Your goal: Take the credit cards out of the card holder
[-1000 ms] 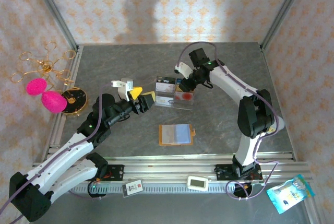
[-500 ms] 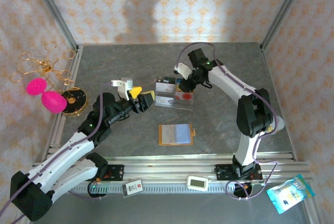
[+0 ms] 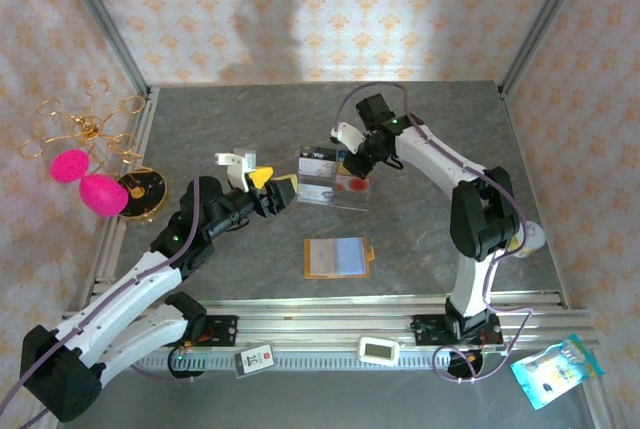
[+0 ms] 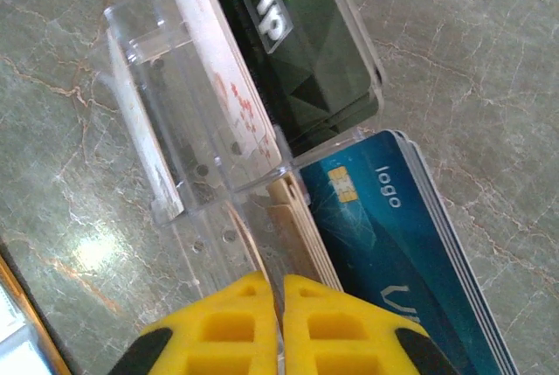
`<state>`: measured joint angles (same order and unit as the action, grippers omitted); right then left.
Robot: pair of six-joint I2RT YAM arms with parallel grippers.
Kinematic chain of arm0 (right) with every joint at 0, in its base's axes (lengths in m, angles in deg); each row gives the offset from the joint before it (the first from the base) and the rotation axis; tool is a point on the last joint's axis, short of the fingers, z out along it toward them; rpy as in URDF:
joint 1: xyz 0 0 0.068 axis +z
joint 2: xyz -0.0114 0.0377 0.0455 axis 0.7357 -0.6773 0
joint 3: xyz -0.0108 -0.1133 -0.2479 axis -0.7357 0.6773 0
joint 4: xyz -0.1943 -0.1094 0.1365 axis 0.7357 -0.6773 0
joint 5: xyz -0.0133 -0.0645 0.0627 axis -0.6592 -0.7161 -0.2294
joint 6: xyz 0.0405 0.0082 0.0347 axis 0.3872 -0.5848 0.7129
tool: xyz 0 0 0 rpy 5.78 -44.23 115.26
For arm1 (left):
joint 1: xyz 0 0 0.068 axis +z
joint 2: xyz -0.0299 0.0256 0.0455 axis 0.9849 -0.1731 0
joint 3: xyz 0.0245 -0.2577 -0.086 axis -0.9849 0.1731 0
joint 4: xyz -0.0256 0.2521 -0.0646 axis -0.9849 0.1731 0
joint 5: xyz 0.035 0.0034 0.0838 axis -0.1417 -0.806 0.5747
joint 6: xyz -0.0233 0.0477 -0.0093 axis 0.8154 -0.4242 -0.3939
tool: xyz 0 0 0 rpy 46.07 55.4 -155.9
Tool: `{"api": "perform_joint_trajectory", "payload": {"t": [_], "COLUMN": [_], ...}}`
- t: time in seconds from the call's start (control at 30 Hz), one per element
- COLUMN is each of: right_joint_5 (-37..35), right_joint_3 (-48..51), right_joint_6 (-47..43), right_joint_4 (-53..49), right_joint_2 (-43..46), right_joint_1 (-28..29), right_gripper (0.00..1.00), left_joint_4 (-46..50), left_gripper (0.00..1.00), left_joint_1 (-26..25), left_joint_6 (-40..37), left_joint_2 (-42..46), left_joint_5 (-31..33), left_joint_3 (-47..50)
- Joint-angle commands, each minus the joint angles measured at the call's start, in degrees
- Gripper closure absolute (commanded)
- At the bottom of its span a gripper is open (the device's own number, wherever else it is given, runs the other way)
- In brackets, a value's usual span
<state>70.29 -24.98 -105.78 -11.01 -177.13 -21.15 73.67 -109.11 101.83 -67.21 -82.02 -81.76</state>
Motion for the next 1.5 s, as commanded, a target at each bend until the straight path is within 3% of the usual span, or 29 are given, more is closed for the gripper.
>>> {"api": "perform_joint_trajectory", "payload": {"t": [0.0,0.2,0.9,1.1,1.47], "right_joint_5": [-2.2,-2.6,-9.0,-7.7,-11.1], "right_joint_3": [-2.0,-1.6,-1.9,-2.2,-5.8], "right_joint_6": [0.4,0.3,5.5,5.8,4.8], "right_joint_4": [-0.5,-0.5,1.7,2.0,-1.0], "right_joint_2": [0.6,1.0,4.3,6.0,3.7], "right_joint_1": [0.3,0.3,0.3,0.3,0.7], "right_gripper": [0.94,1.0,1.0,1.0,1.0], "left_joint_4": [-2.1,-2.4,-2.9,-2.9,-3.0], "left_gripper": [0.17,0.17,0.17,0.17,0.17], "left_joint_1": [0.6,0.6,0.8,0.8,0.8], "left_joint_6": [0.6,0.6,1.1,1.3,1.1], "left_joint_2": [0.0,-0.4,-0.9,-0.9,-0.8], "left_joint_5": [-1.5,-1.7,-2.8,-2.9,-3.2], "left_joint_3": [-0.6,-0.4,-0.5,-0.5,-0.5]}}
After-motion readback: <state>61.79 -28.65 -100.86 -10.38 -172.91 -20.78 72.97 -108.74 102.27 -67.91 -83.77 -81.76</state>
